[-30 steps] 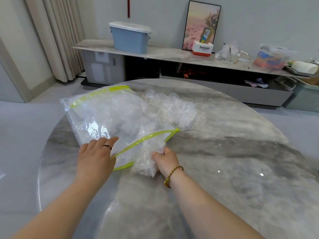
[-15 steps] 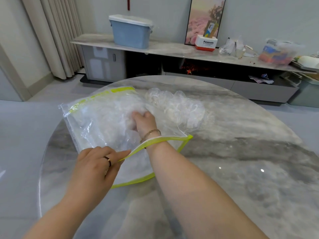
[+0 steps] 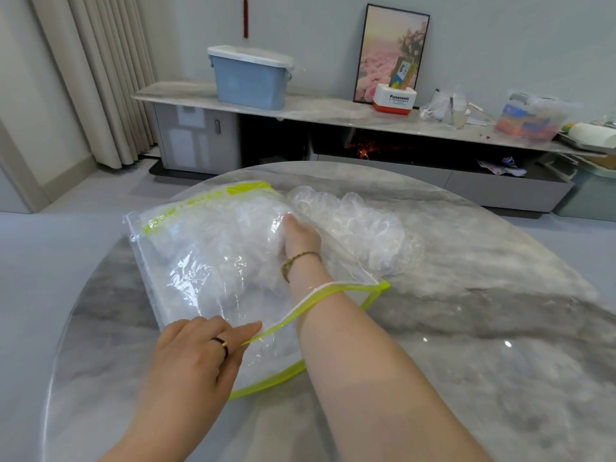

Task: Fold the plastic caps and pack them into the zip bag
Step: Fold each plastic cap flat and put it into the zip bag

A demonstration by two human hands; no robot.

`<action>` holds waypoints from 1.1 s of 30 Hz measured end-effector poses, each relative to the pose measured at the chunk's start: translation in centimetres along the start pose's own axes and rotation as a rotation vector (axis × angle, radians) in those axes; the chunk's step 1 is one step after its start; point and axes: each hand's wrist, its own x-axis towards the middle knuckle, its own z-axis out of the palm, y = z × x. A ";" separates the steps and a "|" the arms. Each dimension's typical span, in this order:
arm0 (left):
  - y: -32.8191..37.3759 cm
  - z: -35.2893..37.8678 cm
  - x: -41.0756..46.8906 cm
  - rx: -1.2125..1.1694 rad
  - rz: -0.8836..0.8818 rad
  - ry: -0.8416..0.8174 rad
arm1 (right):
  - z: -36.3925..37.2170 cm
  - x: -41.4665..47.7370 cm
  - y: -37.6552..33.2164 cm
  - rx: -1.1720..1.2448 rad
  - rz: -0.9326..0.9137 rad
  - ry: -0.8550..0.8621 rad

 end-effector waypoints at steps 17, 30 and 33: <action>-0.6 1.4 0.5 0.285 -0.172 -0.031 | -12.7 -5.6 6.5 -0.426 -0.603 0.348; -1.3 2.4 0.2 0.334 -0.180 -0.103 | -17.0 2.4 6.8 -1.070 -0.174 0.321; -0.4 2.1 0.3 0.287 -0.134 -0.189 | -19.3 0.2 6.0 -0.775 -0.219 0.508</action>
